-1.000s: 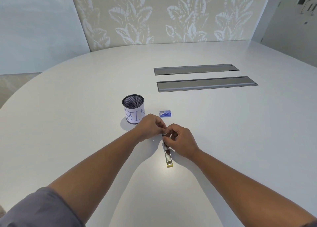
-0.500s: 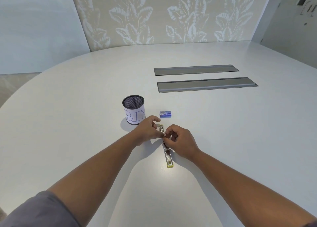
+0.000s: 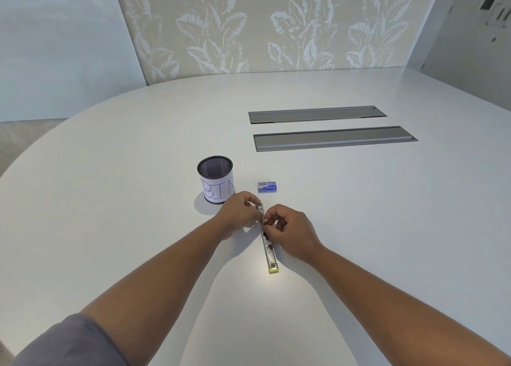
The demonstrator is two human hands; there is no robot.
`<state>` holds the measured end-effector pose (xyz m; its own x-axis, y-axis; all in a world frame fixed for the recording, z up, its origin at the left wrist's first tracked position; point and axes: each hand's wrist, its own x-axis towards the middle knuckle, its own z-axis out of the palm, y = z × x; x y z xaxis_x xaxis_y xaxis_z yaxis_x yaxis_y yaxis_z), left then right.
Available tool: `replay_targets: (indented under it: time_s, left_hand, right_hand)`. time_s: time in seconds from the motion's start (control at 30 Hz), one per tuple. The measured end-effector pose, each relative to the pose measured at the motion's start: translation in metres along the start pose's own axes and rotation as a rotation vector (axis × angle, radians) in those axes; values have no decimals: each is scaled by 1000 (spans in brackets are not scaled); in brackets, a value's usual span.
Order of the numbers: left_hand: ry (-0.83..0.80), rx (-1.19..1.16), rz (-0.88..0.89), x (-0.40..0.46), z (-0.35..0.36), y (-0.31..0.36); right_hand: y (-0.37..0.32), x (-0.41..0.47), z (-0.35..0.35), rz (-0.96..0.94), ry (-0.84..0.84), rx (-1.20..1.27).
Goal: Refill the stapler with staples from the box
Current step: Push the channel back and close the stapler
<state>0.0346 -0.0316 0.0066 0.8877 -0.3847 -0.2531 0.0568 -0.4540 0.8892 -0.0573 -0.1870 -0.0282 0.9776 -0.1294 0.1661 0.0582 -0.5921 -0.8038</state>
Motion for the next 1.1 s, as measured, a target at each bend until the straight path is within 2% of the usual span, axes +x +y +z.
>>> replay_targets:
  time_s: [0.43, 0.97, 1.1]
  left_hand:
    - [98, -36, 1, 6, 4, -3]
    - [99, -189, -82, 14, 3, 2]
    - [91, -224, -115, 16, 1, 3]
  right_hand:
    - [-2, -1, 0, 3, -12, -25]
    - [-7, -6, 0, -116, 39, -65]
    - [-7, -7, 3, -137, 77, -148]
